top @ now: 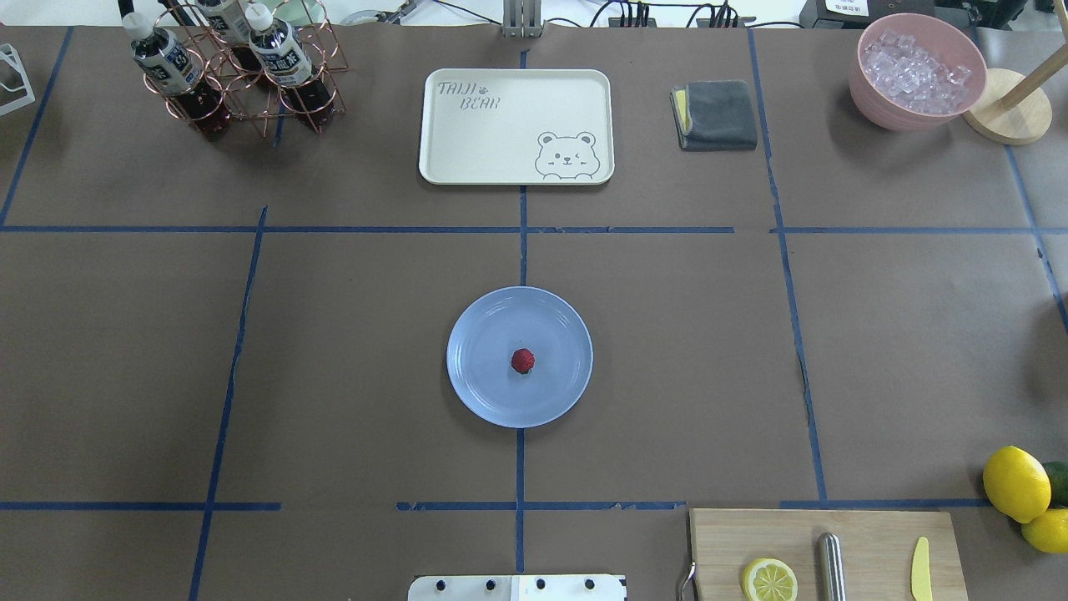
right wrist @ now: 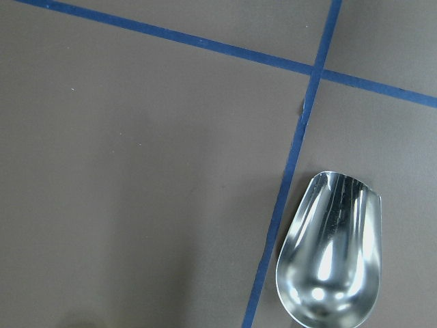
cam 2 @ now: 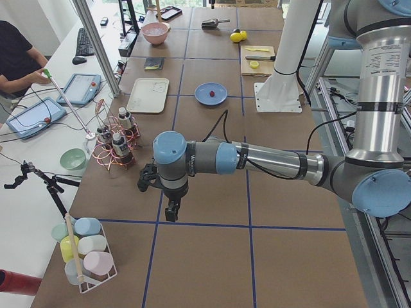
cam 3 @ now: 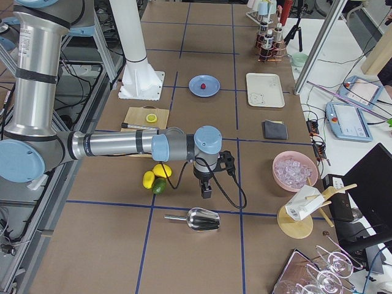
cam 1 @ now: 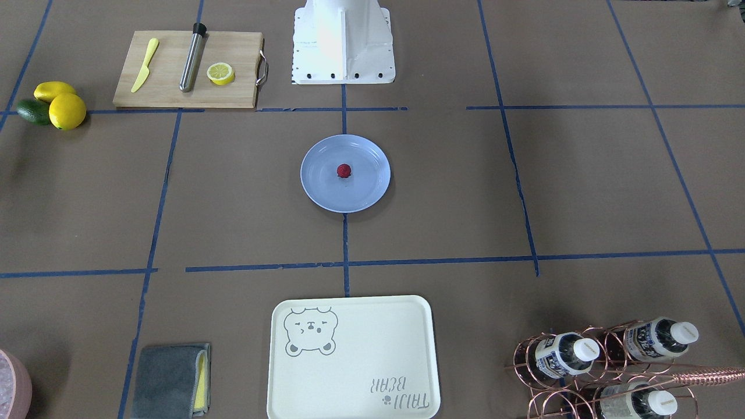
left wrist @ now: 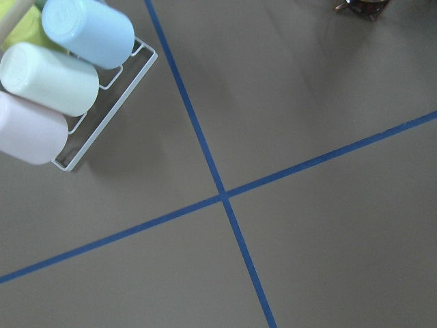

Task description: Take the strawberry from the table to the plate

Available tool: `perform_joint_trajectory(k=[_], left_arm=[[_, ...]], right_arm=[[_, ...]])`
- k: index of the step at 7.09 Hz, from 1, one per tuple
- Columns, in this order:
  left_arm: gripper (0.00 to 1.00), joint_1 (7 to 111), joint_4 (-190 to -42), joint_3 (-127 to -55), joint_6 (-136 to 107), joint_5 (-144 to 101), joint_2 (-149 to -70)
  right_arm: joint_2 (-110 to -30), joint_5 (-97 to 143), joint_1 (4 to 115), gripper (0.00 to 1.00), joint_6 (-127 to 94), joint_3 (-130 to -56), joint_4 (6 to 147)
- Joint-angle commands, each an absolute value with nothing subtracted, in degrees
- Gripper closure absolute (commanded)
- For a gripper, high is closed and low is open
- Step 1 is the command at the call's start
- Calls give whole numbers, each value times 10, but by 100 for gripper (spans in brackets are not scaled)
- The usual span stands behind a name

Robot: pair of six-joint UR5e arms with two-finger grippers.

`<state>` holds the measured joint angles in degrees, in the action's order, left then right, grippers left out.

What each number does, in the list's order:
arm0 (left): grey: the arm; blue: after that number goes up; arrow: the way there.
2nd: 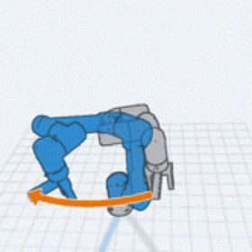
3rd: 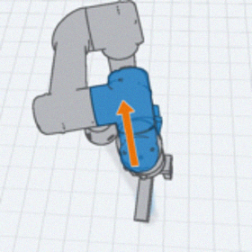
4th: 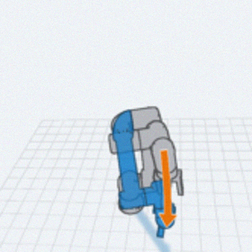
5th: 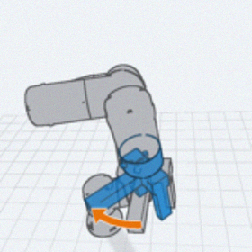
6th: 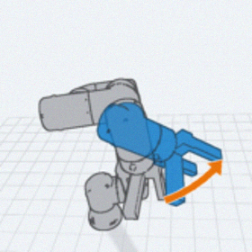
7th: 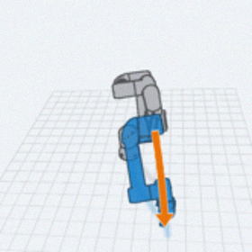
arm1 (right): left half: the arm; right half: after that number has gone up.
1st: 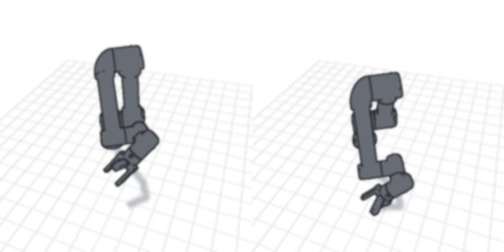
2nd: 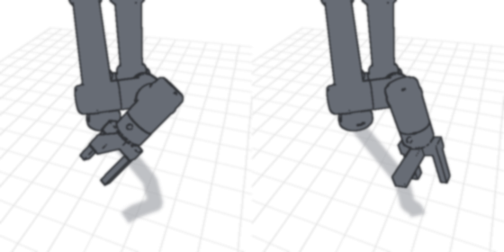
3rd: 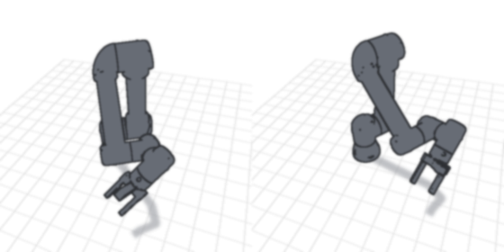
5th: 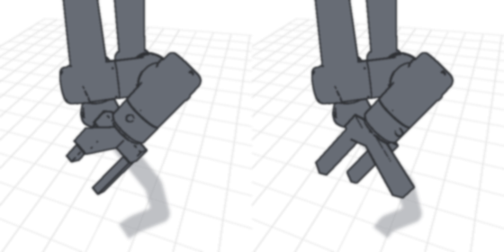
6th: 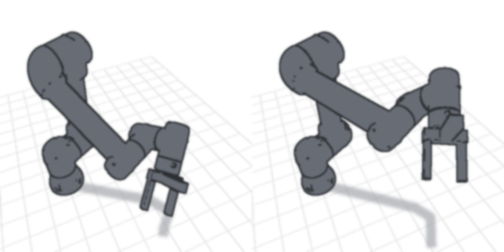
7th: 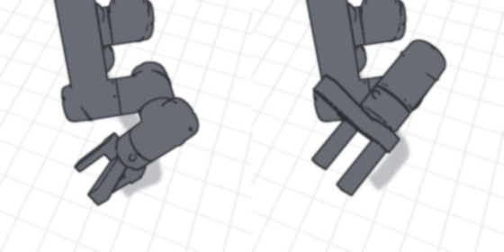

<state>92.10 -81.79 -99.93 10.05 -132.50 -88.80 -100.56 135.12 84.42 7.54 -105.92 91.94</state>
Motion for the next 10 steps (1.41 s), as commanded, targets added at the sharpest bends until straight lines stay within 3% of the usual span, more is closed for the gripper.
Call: perform_joint_trajectory(k=[1,5,10], left_arm=[[0,910,-821,-991,96,-1347,-882],[0,881,-838,-1016,93,-1348,-868],[0,879,-867,-988,95,-1348,-873]], right_arm=[[-1001,1362,844,0,49,-1060,918],[-999,1373,844,0,39,-1066,918],[-1005,1373,844,0,39,-1067,918]])
